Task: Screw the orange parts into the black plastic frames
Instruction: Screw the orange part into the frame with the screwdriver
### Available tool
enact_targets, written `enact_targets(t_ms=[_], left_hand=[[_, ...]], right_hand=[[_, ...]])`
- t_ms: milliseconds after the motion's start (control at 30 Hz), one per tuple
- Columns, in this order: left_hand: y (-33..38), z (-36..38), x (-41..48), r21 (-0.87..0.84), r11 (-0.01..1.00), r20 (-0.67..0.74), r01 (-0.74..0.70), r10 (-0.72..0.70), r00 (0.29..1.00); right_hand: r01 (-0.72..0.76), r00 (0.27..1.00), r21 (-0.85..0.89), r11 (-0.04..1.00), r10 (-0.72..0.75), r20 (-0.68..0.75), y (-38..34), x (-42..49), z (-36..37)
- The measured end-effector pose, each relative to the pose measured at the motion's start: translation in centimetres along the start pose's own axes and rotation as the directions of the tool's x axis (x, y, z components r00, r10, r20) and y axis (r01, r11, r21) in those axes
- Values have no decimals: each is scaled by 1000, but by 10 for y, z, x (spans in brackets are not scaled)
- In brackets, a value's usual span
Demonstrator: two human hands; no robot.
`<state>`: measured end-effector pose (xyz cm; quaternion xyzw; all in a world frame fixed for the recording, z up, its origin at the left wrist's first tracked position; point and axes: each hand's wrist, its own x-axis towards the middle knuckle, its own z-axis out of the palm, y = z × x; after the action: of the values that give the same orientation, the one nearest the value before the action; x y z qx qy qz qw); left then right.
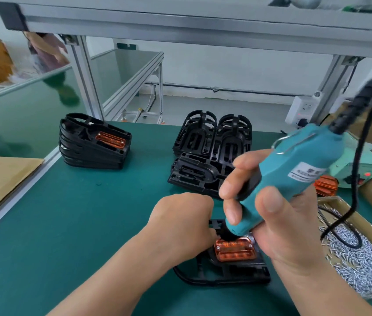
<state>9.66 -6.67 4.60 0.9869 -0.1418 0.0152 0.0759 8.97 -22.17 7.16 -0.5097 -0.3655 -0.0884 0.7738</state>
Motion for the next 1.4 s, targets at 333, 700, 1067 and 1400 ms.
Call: enact_targets(t_ms=[333,700,1067,1400], left_hand=[[-16,-10,-1,4,1000,56,2,-2,998],[-106,-44,-10,101,966,95,237,-246,965],[-207,-66,-7,211,860,-71,464,-460,885],[-236,-39,-5,180,798,-190,575,-545,817]], right_hand=[[-18,873,106,994,67,-484,-3,13,-47],[-38,800,199,979,149,-581,7,14,-58],[-71,811,206,976,176,-558,11,13,-53],[-81,824,199,977,178,-539,12,12,-53]])
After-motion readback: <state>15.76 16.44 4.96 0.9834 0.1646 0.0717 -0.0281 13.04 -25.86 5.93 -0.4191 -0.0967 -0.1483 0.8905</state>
